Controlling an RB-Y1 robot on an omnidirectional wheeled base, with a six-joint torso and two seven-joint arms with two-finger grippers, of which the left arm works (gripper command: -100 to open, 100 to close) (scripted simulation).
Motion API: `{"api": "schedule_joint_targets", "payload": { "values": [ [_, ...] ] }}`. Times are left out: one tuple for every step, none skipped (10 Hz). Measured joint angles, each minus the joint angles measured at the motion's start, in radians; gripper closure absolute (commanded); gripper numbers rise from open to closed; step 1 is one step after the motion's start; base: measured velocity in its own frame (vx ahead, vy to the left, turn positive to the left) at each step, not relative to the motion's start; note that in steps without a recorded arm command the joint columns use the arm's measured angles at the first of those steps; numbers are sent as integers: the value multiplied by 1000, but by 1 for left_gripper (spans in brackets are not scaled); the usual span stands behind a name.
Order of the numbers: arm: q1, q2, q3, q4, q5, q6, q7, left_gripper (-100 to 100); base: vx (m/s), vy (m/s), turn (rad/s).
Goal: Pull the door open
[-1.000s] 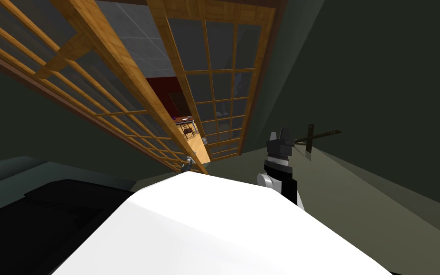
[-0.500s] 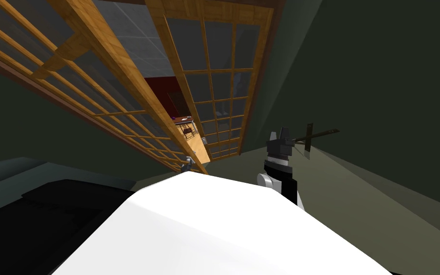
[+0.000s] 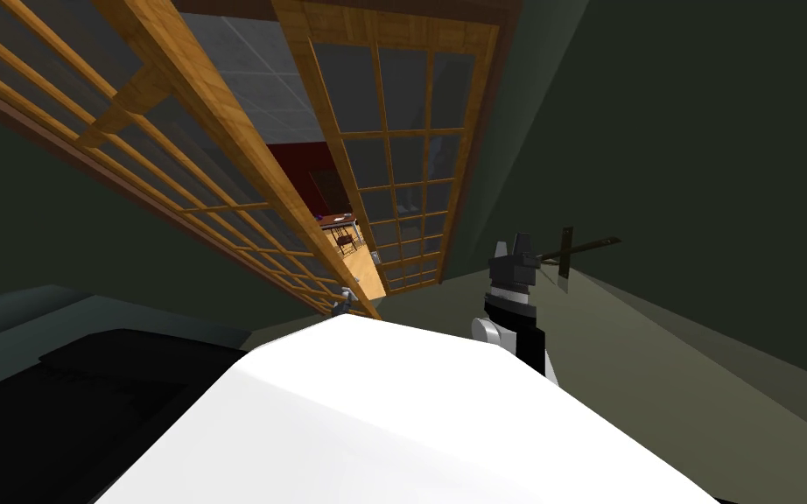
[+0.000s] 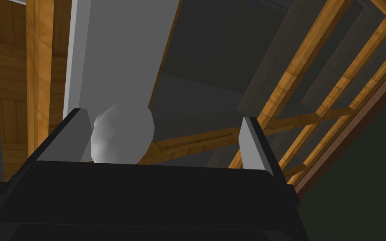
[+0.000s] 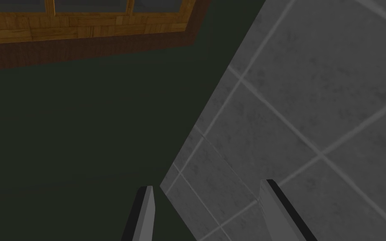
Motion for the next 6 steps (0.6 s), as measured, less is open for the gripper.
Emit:
{"api": "schedule_joint_targets", "payload": {
  "values": [
    [19,-10,-9,-47,-6,27,12,100,14,-7,10],
    [32,-20,-11,-75,-7,41,18,100,15,0,17],
    [15,-10,-6,-42,-4,28,11,100,-32,-10,-46],
    [-8,16,-3,19,10,2,19,100,-47,-7,6],
    [18,-3,-12,-37,9,26,39,100,-18,-6,34],
    [21,-4,-15,-42,10,31,47,100,-37,1,-38]
  ]
}}
